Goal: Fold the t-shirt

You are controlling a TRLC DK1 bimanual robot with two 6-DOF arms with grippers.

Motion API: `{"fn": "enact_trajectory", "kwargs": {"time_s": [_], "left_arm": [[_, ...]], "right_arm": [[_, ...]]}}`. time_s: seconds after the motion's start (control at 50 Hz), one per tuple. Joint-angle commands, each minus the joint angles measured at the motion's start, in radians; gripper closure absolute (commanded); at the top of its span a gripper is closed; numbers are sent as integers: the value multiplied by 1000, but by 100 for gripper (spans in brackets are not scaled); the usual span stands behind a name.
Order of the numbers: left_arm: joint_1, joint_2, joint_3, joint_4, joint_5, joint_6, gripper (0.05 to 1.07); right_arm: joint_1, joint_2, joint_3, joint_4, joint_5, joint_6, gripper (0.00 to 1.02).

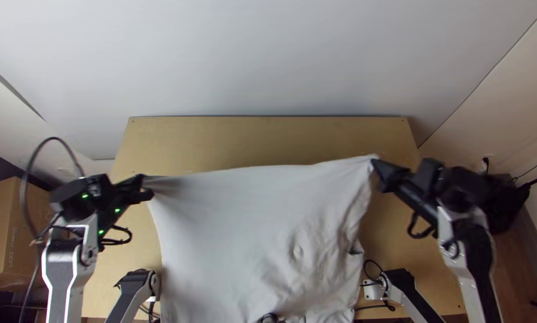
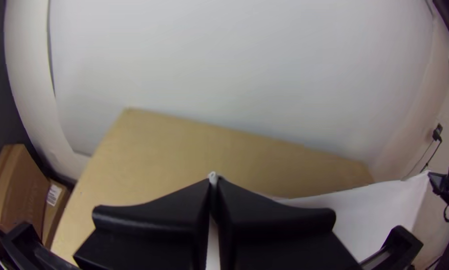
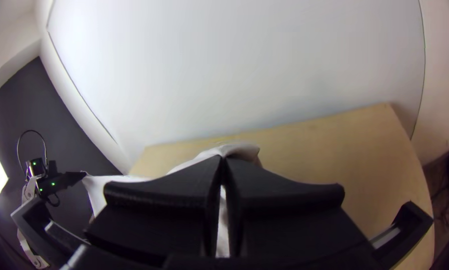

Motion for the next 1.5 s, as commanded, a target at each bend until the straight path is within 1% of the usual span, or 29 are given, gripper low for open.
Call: {"fn": "enact_trajectory", "kwargs": {"time_s": [0.0,0.18,0.32,0.36,0.5,0.56,0.72,0.92,1.04,1.24,1.38,1.4,1.42,1.44,1.48], "left_arm": [[-12,51,-84,99,35,-8,105],[-13,260,-159,282,46,-7,105],[-7,450,-153,397,46,-5,104],[-1,502,-141,432,46,-8,104],[5,701,-50,475,48,-8,104],[8,781,-6,497,48,-13,104],[10,968,150,501,48,-23,105],[19,1178,365,497,48,-30,104],[21,1293,516,481,46,-28,104],[24,1504,835,365,40,-50,104],[22,1596,991,305,37,-51,104],[22,1606,1009,302,35,-51,100],[22,1616,1025,297,34,-51,90],[21,1623,1042,291,32,-50,77],[21,1634,1071,280,32,-48,46]], "right_arm": [[6,11,-92,111,12,34,100],[6,170,-160,249,12,71,100],[6,331,-132,338,14,98,100],[6,380,-112,346,15,103,100],[3,581,-14,354,26,104,100],[-3,664,36,354,43,103,100],[-19,842,178,360,60,97,100],[-38,1054,351,351,101,63,100],[-46,1169,468,346,121,60,100],[-51,1330,678,311,170,68,100],[-52,1419,834,254,204,72,99],[-52,1430,857,242,212,72,92],[-52,1439,880,225,213,72,78],[-52,1448,902,206,215,72,60],[-55,1470,957,145,213,72,29]]}}
